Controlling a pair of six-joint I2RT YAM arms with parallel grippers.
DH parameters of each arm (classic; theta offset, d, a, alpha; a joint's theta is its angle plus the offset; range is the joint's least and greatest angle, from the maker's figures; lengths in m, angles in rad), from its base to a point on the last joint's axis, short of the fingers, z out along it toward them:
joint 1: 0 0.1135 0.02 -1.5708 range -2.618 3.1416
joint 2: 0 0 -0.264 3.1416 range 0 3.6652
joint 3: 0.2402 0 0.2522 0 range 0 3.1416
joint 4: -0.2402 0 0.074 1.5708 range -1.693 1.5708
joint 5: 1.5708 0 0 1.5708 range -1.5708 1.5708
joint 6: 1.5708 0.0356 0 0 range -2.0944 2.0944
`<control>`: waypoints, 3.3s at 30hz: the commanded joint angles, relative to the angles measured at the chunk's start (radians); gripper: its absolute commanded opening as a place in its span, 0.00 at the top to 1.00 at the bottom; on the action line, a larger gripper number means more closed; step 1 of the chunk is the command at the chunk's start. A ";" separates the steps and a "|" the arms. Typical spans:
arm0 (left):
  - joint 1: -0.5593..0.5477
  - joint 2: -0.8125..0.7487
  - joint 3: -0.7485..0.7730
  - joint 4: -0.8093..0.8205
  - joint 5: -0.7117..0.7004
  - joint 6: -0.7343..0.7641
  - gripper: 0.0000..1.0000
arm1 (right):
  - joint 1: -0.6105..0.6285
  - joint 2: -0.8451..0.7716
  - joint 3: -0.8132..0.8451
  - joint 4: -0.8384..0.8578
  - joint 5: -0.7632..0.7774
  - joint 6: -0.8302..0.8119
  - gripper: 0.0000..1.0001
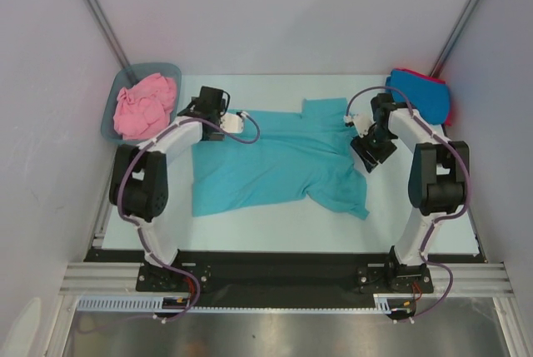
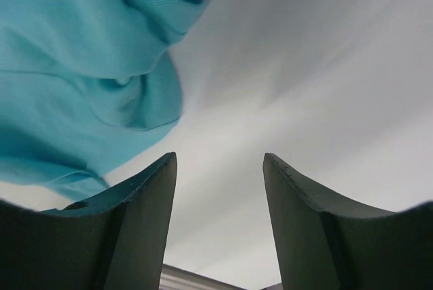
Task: Fold and stack the t-shirts
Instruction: Flatten the tshirt out
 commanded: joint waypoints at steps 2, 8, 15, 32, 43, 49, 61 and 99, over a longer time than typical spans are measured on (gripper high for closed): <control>-0.028 -0.085 -0.067 -0.274 0.242 -0.050 0.14 | 0.009 -0.022 0.023 -0.091 -0.082 -0.046 0.41; -0.089 -0.046 -0.081 -0.319 0.274 -0.097 0.15 | -0.051 0.146 0.153 -0.249 -0.305 0.000 0.43; -0.119 -0.013 -0.060 -0.318 0.288 -0.153 0.16 | -0.172 0.314 0.249 -0.338 -0.518 0.043 0.44; -0.128 0.032 -0.101 -0.340 0.241 -0.139 0.16 | -0.212 0.399 0.243 -0.346 -0.620 0.009 0.50; -0.114 0.089 -0.060 -0.424 0.349 -0.194 0.18 | -0.195 0.376 0.246 -0.321 -0.623 0.035 0.64; -0.108 0.092 -0.075 -0.439 0.377 -0.229 0.36 | -0.191 0.379 0.247 -0.300 -0.626 0.063 0.85; -0.065 0.139 -0.095 -0.482 0.345 -0.251 0.88 | -0.206 0.322 0.256 -0.281 -0.586 0.086 0.85; -0.008 0.158 -0.087 -0.637 0.184 -0.097 0.87 | -0.073 0.115 0.235 -0.505 -0.096 -0.218 1.00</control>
